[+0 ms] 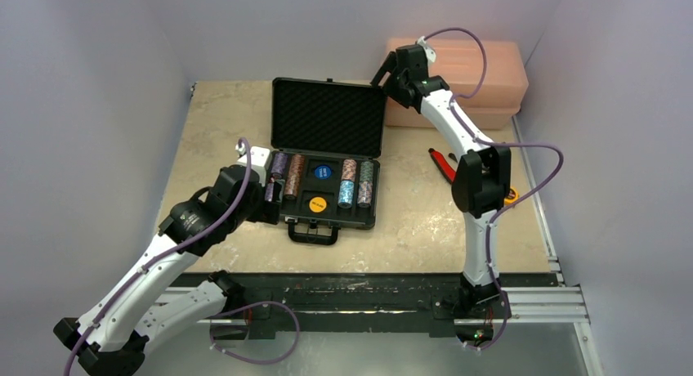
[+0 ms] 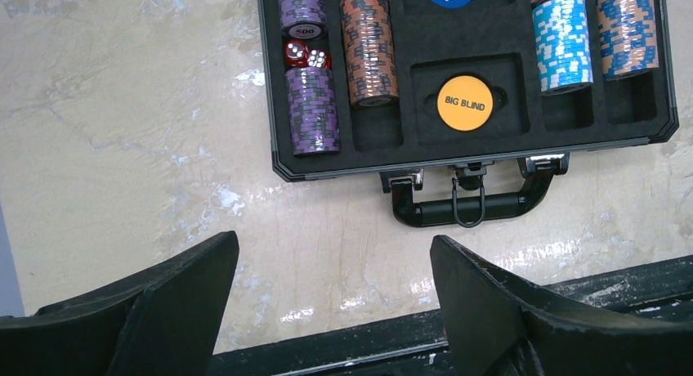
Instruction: Pack up texas hold em set
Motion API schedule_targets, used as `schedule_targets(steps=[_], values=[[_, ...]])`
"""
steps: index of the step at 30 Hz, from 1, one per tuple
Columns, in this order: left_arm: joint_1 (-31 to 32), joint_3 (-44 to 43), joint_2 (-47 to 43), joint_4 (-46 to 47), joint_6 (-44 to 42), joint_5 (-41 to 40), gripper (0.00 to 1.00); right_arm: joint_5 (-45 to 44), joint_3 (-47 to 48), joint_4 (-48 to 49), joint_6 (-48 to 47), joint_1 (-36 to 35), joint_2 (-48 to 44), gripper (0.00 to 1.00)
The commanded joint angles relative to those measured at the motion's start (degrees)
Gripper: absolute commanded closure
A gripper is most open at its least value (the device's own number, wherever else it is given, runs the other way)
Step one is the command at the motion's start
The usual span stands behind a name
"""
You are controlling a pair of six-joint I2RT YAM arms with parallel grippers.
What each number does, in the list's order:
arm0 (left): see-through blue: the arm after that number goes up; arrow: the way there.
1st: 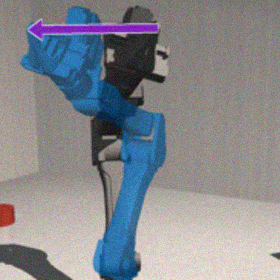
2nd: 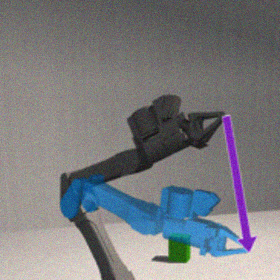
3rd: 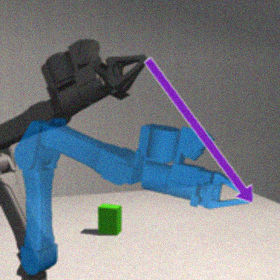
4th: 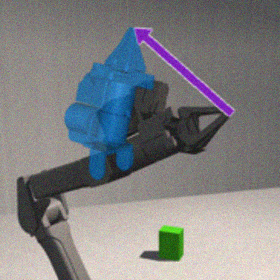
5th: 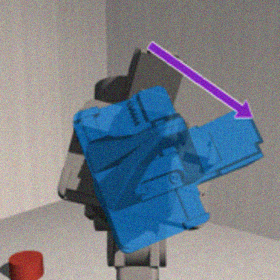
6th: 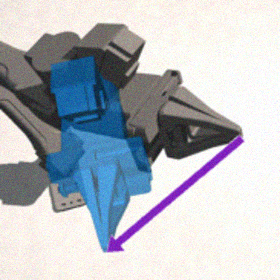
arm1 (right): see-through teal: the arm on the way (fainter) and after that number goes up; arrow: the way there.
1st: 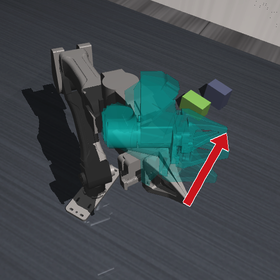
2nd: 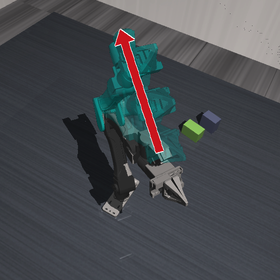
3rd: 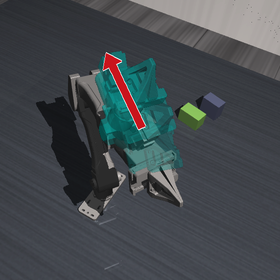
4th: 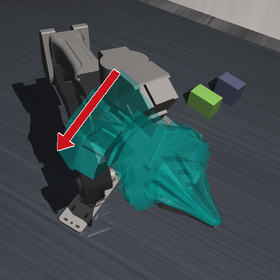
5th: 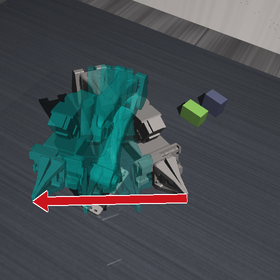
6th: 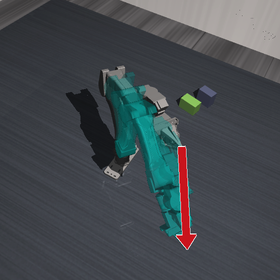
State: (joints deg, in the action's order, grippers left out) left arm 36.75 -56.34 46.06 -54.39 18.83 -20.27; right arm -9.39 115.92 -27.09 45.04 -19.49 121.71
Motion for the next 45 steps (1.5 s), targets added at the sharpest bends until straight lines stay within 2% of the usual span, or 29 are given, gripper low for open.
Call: schedule_targets(steps=[1, 6, 15, 18, 29, 45], values=[[-0.42, 0.44, -1.02, 1.89, -0.82, 0.65, 0.12, 2.10, 4.01, 1.24, 1.96, 0.33, 1.72, 0.18], [-0.67, 0.44, -1.28, 1.96, -0.90, 0.92, 0.13, 4.02, 3.52, 1.67, 1.61, 0.41, 2.33, 0.22], [-1.30, 0.51, -1.40, 2.33, -1.06, 1.86, 0.13, 12.20, 0.34, 4.43, -2.68, 0.29, -1.16, 0.39], [-1.53, 0.52, -1.50, 2.36, -1.12, 1.90, 0.13, 14.06, -2.58, 5.23, -3.64, 0.22, -3.43, 0.42], [-2.12, 0.46, -1.41, 2.41, -1.25, 2.43, 0.14, 16.42, -9.64, 5.48, -5.94, -2.44, -9.36, 0.43], [-2.13, 0.59, -1.68, 2.35, -1.13, 2.08, 0.14, 13.16, -22.05, 8.73, -5.93, -5.87, -19.83, 0.43]])
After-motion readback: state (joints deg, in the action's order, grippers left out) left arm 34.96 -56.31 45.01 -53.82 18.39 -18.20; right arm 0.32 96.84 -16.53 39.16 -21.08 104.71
